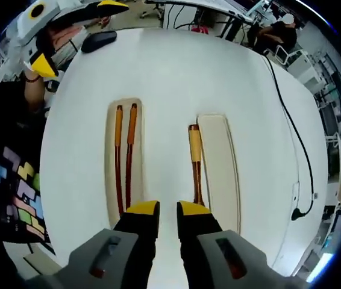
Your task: Arrange the utensils inside the cutlery case until each visible utensil rests in its matching compartment.
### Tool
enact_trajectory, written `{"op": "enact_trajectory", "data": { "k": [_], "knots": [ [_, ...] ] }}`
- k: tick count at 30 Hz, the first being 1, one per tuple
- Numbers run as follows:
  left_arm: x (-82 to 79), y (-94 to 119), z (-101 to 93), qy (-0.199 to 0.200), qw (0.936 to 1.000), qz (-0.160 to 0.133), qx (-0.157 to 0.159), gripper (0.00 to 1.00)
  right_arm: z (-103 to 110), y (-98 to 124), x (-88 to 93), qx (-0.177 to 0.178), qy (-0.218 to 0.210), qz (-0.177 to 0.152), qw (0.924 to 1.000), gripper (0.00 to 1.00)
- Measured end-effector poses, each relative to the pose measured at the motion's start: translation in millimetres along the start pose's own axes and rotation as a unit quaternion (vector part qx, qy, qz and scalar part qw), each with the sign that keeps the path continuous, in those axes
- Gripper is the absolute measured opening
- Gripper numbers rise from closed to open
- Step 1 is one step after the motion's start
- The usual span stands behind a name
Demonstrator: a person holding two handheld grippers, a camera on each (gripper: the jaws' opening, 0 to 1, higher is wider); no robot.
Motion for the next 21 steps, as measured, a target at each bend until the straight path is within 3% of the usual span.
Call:
{"op": "enact_trajectory", "data": {
  "k": [8,16,21],
  "knots": [
    [0.2,-8,-12.4,0.005,0.9997,-0.003,0.024,0.82,-10,-2,25.6,0.011,-0.032,-0.012,0.9994,0.12],
    [-5.9,-16,-19.4,-0.002,0.9994,-0.007,0.035,0.78,-9,-5,36.2,0.024,-0.033,-0.016,0.9990,0.14],
    [-4.6,-29,-18.4,-0.018,0.9987,0.024,0.040,0.73,-7,-3,44.2,0.039,-0.046,-0.034,0.9976,0.15]
  ]
}}
Point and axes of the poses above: the point that each gripper's makers call its tool centre point, and the gripper's own axes: y roughly backward along the fingers, z roughly to its left, x roughly out of its underside, the point moved 9 cm from there along y, roughly backward along the fingers, and after that the axes turned 11 degrees about -x, right-handed, at the moved point
